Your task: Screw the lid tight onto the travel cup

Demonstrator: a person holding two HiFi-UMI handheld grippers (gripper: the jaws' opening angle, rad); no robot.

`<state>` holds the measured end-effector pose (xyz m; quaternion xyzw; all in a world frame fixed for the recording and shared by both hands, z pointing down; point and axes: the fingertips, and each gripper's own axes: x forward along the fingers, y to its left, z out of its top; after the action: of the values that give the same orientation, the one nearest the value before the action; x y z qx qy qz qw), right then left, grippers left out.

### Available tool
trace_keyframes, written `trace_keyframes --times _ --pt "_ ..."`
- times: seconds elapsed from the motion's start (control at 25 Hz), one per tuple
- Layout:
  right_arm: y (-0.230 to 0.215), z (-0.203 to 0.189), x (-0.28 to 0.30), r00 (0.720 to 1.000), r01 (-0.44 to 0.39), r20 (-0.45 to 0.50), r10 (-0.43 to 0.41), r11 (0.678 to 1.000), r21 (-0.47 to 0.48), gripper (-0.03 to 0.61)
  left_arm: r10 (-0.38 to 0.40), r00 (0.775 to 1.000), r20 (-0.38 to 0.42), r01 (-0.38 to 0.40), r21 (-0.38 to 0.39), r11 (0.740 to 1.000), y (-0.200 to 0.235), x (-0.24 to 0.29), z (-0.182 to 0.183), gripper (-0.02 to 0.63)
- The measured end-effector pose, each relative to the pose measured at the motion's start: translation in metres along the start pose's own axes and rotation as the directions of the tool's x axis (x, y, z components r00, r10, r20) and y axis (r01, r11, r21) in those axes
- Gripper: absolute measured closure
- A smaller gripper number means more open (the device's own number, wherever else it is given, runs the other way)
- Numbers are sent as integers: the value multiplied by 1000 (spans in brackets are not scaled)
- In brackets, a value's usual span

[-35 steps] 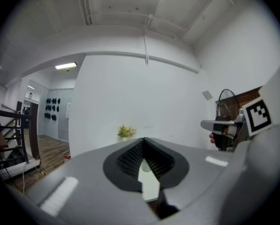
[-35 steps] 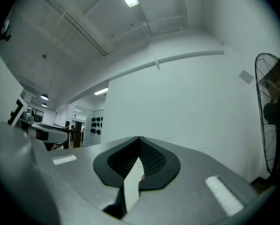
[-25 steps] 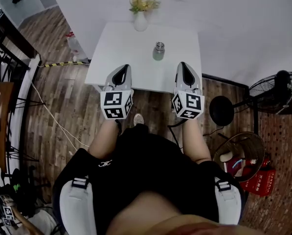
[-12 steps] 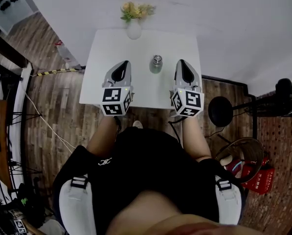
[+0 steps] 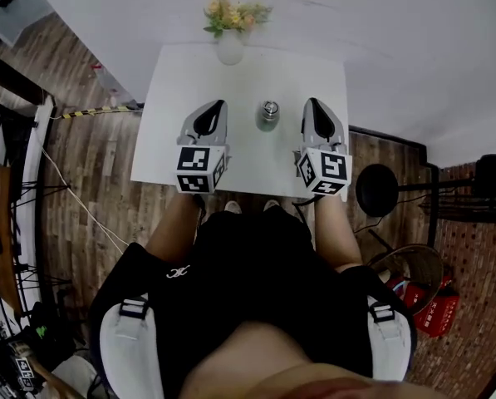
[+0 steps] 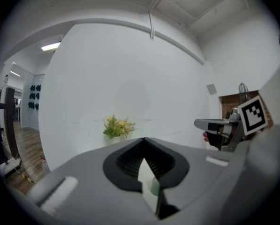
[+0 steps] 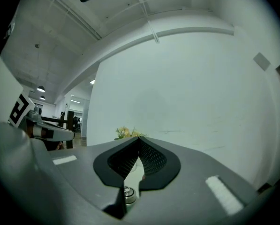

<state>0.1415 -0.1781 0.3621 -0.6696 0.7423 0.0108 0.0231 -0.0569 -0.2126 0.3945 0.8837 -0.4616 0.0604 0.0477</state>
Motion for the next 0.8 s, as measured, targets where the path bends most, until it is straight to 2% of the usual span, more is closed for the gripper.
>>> trace_keyframes --times 0.28,0.4,0.48,0.6,0.72,0.8 --pt "-22 -19 28 990 -131 -52 130 991 -18 577 16 999 -48 -16 -4 1000 -4 30 -20 560" --pt "-23 -35 40 970 -229 -91 226 973 -13 524 -25 998 -52 24 -17 1000 -11 41 -30 554" --pt "-23 -47 46 947 -300 -119 297 954 -4 485 -50 998 -48 50 -7 999 -18 48 -37 533" --pt "-20 -64 49 904 -401 -163 395 916 -5 444 -91 994 -61 92 2 996 -29 54 -49 439" --pt "-13 -84 51 847 -500 -210 489 866 4 425 -115 989 -89 116 11 993 -35 59 -65 437" --pt "-6 -98 52 799 -565 -246 549 825 5 387 -129 985 -112 131 14 991 -38 63 -78 437"
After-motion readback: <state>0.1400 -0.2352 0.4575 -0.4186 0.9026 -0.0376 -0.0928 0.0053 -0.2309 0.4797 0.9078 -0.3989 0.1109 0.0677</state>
